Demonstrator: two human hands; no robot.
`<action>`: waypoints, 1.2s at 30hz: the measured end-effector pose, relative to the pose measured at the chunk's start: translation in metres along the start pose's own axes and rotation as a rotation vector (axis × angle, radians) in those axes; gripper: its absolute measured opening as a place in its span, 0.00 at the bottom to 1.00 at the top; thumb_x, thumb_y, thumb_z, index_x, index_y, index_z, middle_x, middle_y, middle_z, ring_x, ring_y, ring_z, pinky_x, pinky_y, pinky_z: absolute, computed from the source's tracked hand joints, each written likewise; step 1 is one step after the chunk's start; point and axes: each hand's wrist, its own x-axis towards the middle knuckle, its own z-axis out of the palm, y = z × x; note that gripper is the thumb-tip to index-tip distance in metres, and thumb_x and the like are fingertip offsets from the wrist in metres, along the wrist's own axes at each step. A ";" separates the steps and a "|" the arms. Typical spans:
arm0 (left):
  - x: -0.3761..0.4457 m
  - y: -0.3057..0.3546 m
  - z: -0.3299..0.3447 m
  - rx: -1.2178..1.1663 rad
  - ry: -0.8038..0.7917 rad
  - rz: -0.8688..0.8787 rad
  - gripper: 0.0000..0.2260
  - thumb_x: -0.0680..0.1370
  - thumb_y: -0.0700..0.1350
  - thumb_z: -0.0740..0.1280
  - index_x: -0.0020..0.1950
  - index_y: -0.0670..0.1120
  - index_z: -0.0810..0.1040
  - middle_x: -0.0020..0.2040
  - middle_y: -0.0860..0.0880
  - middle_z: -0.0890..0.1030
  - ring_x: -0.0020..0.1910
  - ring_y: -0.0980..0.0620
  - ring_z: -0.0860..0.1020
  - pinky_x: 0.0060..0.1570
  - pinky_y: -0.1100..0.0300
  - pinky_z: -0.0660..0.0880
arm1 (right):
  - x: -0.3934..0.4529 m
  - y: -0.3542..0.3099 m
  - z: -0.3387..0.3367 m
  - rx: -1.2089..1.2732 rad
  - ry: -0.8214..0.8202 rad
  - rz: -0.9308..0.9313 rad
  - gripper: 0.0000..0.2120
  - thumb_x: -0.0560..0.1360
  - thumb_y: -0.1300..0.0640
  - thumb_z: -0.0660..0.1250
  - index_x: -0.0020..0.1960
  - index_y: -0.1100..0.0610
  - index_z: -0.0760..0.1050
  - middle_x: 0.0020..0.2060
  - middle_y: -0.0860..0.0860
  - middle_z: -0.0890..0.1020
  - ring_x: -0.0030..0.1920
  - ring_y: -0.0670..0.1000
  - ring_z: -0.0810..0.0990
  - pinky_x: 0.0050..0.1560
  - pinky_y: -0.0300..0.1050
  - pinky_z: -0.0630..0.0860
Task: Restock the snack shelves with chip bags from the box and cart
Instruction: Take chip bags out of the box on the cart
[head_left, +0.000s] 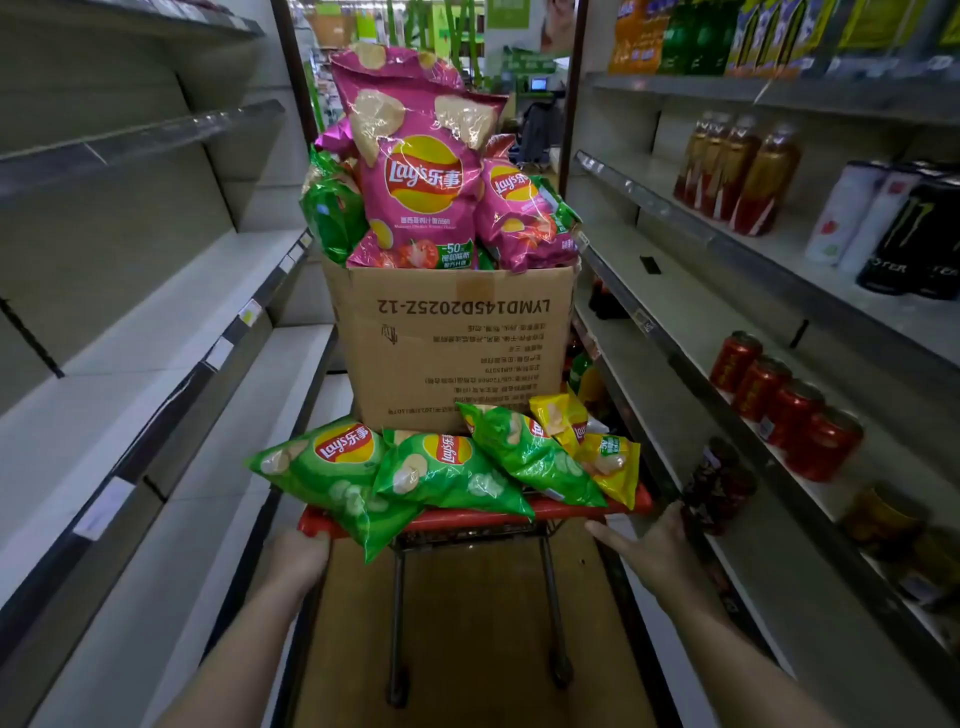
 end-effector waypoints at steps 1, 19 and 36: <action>0.000 0.000 0.004 -0.013 0.007 0.022 0.14 0.80 0.38 0.62 0.35 0.41 0.68 0.31 0.44 0.70 0.30 0.48 0.68 0.32 0.58 0.62 | 0.000 -0.003 0.001 0.003 -0.002 -0.021 0.60 0.67 0.44 0.78 0.79 0.61 0.38 0.79 0.57 0.47 0.78 0.59 0.53 0.72 0.55 0.61; 0.024 -0.014 0.008 -0.056 -0.002 0.099 0.26 0.75 0.42 0.72 0.71 0.41 0.68 0.62 0.38 0.77 0.61 0.37 0.74 0.58 0.48 0.70 | 0.102 0.066 0.048 0.096 0.078 -0.075 0.55 0.46 0.23 0.75 0.62 0.59 0.73 0.51 0.54 0.82 0.50 0.54 0.83 0.47 0.56 0.82; 0.085 0.015 0.020 -0.088 0.026 0.091 0.26 0.75 0.41 0.72 0.72 0.42 0.68 0.63 0.38 0.77 0.63 0.37 0.73 0.61 0.45 0.69 | 0.130 0.005 0.068 0.035 0.093 -0.012 0.42 0.59 0.41 0.81 0.65 0.62 0.70 0.52 0.58 0.80 0.48 0.58 0.82 0.45 0.51 0.80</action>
